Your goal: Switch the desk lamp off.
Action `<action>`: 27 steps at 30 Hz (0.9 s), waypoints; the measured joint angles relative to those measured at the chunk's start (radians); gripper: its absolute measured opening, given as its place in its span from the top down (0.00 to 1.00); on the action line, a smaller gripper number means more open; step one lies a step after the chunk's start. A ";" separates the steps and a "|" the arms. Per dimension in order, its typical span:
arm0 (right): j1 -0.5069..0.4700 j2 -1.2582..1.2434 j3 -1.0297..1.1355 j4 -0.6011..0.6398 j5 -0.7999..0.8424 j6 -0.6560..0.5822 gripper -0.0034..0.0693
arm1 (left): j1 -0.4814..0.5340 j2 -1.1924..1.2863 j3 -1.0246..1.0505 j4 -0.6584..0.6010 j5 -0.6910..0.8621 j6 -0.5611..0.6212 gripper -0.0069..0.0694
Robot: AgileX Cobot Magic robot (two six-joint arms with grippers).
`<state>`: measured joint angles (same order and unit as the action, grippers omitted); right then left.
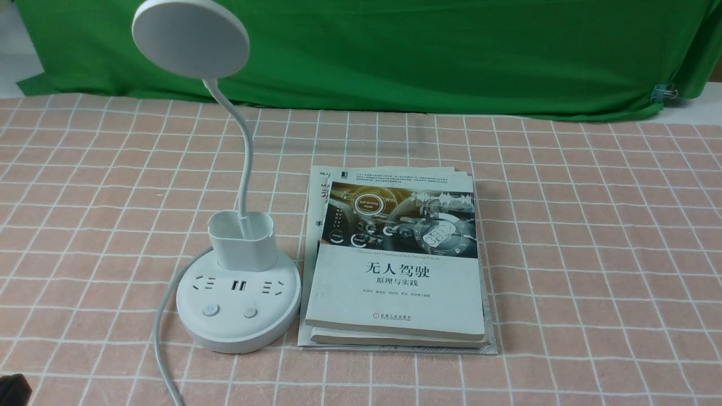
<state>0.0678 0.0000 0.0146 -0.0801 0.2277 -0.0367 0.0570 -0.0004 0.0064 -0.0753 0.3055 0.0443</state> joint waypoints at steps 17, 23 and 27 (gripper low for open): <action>0.000 0.000 0.000 0.000 0.000 0.000 0.62 | 0.000 0.000 0.000 0.019 0.002 0.000 0.90; 0.000 0.000 0.000 0.000 0.000 0.000 0.62 | 0.000 0.000 0.000 0.019 0.002 0.000 0.90; 0.000 0.000 0.000 0.000 0.000 0.000 0.62 | 0.000 0.000 0.000 0.019 0.002 0.000 0.90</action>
